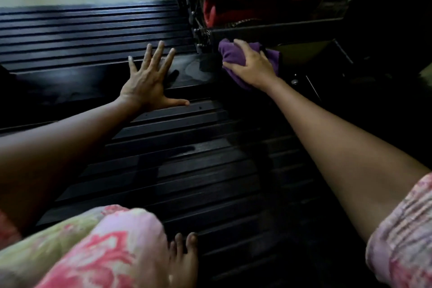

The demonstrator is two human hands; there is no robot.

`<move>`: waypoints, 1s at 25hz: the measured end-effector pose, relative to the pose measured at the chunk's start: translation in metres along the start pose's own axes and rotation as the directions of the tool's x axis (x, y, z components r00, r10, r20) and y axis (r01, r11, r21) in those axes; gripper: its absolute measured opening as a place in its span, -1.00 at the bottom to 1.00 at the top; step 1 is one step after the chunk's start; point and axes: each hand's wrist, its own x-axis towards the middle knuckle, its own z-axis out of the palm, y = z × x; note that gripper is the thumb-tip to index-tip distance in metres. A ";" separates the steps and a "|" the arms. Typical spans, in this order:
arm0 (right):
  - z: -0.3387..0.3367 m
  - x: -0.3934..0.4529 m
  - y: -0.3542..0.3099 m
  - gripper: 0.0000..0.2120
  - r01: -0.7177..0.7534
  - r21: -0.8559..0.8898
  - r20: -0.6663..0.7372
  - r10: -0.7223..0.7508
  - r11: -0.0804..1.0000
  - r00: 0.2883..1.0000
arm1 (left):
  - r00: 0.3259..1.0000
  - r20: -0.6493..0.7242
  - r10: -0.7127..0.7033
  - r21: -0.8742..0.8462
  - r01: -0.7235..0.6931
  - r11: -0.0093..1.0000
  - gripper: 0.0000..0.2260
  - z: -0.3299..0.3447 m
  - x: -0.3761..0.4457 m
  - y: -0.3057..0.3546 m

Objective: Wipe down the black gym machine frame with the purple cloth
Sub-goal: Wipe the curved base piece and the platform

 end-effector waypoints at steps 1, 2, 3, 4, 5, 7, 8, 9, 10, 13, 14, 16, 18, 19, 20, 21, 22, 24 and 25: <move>0.000 0.000 0.003 -0.35 -0.046 0.007 -0.038 0.046 0.999 0.998 | 1.000 0.003 0.008 -0.002 -0.008 1.000 0.19 0.001 0.001 0.000; 0.002 0.002 0.004 -0.34 -0.098 -0.010 -0.076 0.097 0.995 0.992 | 1.000 0.007 0.014 0.000 -0.014 1.000 0.18 0.002 0.002 0.000; 0.004 0.002 0.000 -0.35 -0.143 -0.032 -0.096 0.140 0.989 0.986 | 1.000 0.019 0.020 0.001 -0.020 1.000 0.18 0.001 0.002 0.001; 0.006 0.001 -0.007 -0.37 -0.171 -0.043 -0.098 0.166 0.984 0.981 | 0.999 0.032 0.025 -0.005 -0.025 1.000 0.19 0.000 0.001 0.000; 0.009 0.000 -0.017 -0.39 -0.173 -0.052 -0.097 0.168 0.984 0.981 | 0.999 0.038 0.033 -0.026 -0.032 0.999 0.20 -0.001 0.000 -0.002; 0.022 -0.006 -0.042 -0.41 -0.119 -0.072 -0.091 0.112 0.990 0.989 | 0.999 0.024 0.039 -0.109 -0.036 0.993 0.22 -0.004 -0.002 -0.005; 0.029 -0.008 -0.057 -0.42 -0.064 -0.075 -0.079 0.058 0.995 0.995 | 0.999 -0.002 0.032 -0.134 -0.032 0.990 0.20 -0.006 -0.004 -0.004; 0.038 -0.008 -0.071 -0.42 0.003 -0.080 -0.055 -0.008 0.997 0.998 | 0.999 -0.038 0.027 -0.133 -0.032 0.991 0.18 -0.008 -0.006 -0.003; 0.046 -0.008 -0.083 -0.42 0.069 -0.085 -0.020 -0.071 0.994 0.997 | 0.996 -0.078 0.034 -0.112 -0.043 0.993 0.16 -0.010 -0.010 -0.003; 0.051 -0.003 -0.089 -0.39 0.203 -0.050 0.083 -0.199 0.978 0.977 | 0.983 -0.183 0.023 -0.027 -0.029 0.999 0.06 -0.009 -0.036 -0.021; 0.048 -0.002 -0.082 -0.39 0.202 -0.021 0.070 -0.200 0.979 0.977 | 0.980 -0.200 -0.017 -0.015 0.014 1.000 0.04 -0.008 -0.049 -0.037; 0.050 0.000 -0.072 -0.41 0.120 0.015 -0.061 -0.119 0.993 0.991 | 0.968 -0.203 -0.149 -0.009 0.150 0.989 0.03 -0.007 -0.080 -0.071; 0.058 0.003 -0.084 -0.40 0.001 -0.011 -0.140 -0.002 1.000 0.990 | 0.940 -0.194 -0.281 -0.016 0.283 0.959 0.03 -0.005 -0.111 -0.102; 0.062 0.004 -0.095 -0.39 -0.025 -0.033 -0.133 0.021 0.999 0.991 | 0.923 -0.189 -0.337 -0.021 0.339 0.941 0.04 -0.002 -0.123 -0.112; 0.065 0.004 -0.106 -0.39 -0.020 -0.051 -0.105 0.014 0.998 0.994 | 0.905 -0.179 -0.387 -0.023 0.389 0.921 0.05 0.001 -0.134 -0.118; 0.069 0.004 -0.119 -0.39 0.007 -0.060 -0.066 -0.011 0.998 0.998 | 0.888 -0.167 -0.428 -0.021 0.431 0.902 0.06 0.004 -0.144 -0.124; 0.073 0.004 -0.132 -0.39 0.044 -0.065 -0.032 -0.046 0.997 0.998 | 0.877 -0.157 -0.453 -0.016 0.457 0.889 0.07 0.007 -0.152 -0.129; 0.084 0.005 -0.157 -0.39 0.121 -0.083 0.019 -0.120 0.989 0.993 | 0.868 -0.161 -0.470 -0.022 0.473 0.881 0.07 0.014 -0.160 -0.133; 0.092 0.006 -0.172 -0.38 0.159 -0.093 0.042 -0.156 0.983 0.987 | 0.862 -0.171 -0.476 -0.042 0.477 0.878 0.07 0.016 -0.161 -0.134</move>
